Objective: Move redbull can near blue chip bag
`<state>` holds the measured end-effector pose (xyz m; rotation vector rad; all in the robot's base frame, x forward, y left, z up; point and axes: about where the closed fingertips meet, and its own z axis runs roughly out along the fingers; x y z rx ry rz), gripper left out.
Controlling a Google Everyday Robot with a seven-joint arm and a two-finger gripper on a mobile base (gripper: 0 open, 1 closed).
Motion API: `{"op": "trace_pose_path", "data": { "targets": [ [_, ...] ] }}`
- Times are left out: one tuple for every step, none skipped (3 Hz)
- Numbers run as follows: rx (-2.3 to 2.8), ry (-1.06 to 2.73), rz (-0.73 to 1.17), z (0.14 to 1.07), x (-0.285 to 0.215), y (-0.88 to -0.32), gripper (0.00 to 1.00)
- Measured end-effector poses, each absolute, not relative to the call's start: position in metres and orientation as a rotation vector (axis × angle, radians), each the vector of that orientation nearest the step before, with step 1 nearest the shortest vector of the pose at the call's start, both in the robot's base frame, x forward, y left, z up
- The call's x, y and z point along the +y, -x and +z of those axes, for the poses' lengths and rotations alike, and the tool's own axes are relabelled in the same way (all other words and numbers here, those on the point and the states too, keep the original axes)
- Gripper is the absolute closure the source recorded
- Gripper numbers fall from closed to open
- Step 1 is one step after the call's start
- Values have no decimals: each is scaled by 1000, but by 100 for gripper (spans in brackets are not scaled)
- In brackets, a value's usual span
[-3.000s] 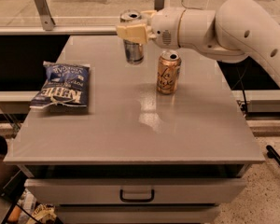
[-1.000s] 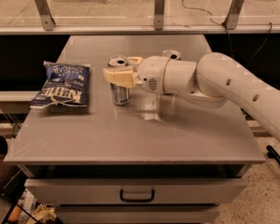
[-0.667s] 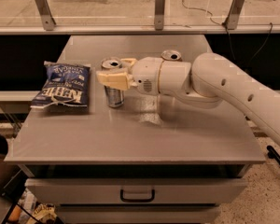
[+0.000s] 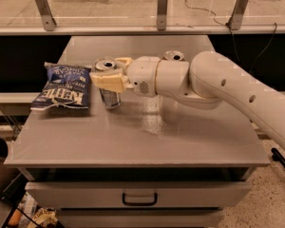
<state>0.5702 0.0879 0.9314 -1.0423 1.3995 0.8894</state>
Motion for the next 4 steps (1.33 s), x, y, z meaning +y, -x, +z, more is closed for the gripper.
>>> {"op": "trace_pose_path", "data": {
  "targets": [
    [1385, 1057, 876, 931, 90, -569, 100],
    [1384, 1061, 869, 927, 91, -571, 100],
    [1406, 1059, 849, 919, 90, -576, 100],
    [1403, 1062, 852, 920, 93, -575, 82]
  ]
}}
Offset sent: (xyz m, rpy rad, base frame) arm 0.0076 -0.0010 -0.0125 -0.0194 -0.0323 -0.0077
